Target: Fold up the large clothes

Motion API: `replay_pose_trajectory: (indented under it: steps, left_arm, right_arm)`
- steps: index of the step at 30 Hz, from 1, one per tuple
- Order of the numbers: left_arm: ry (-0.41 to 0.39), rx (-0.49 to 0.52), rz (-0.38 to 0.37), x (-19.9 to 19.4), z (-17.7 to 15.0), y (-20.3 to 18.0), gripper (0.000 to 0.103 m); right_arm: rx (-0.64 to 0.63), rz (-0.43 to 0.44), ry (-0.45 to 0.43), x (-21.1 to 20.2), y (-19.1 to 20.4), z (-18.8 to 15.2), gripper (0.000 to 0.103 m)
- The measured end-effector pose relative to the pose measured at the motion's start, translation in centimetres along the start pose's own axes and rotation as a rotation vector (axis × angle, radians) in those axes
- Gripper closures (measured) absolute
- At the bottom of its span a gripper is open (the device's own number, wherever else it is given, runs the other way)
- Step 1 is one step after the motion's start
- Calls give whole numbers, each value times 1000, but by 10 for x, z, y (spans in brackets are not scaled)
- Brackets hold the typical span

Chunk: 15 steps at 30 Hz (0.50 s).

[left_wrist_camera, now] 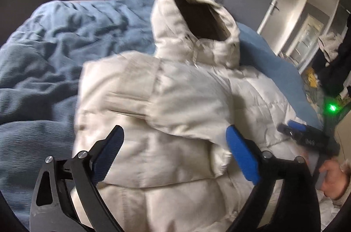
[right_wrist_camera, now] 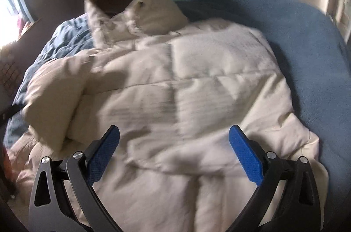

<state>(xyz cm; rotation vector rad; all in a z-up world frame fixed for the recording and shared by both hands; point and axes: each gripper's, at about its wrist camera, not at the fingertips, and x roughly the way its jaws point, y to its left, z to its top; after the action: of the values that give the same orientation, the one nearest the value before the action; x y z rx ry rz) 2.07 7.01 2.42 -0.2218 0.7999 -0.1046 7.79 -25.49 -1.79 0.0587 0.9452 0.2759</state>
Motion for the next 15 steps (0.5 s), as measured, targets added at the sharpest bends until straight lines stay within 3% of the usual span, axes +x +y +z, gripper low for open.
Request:
replay_pose_trajectory:
  steps: [4, 8, 12, 15]
  left_arm:
    - [-49, -79, 34, -22, 7, 35, 7]
    - [-67, -142, 120, -31, 9, 68, 7]
    - [-65, -219, 155, -28, 8, 88, 7]
    - [-49, -212, 180, -23, 6, 89, 7]
  right_arm:
    - [-185, -23, -29, -23, 53, 10, 7]
    - [-322, 44, -24, -44, 116, 34, 7]
    - [-374, 129, -8, -51, 170, 53, 7]
    - [-393, 123, 1, -41, 198, 58, 7]
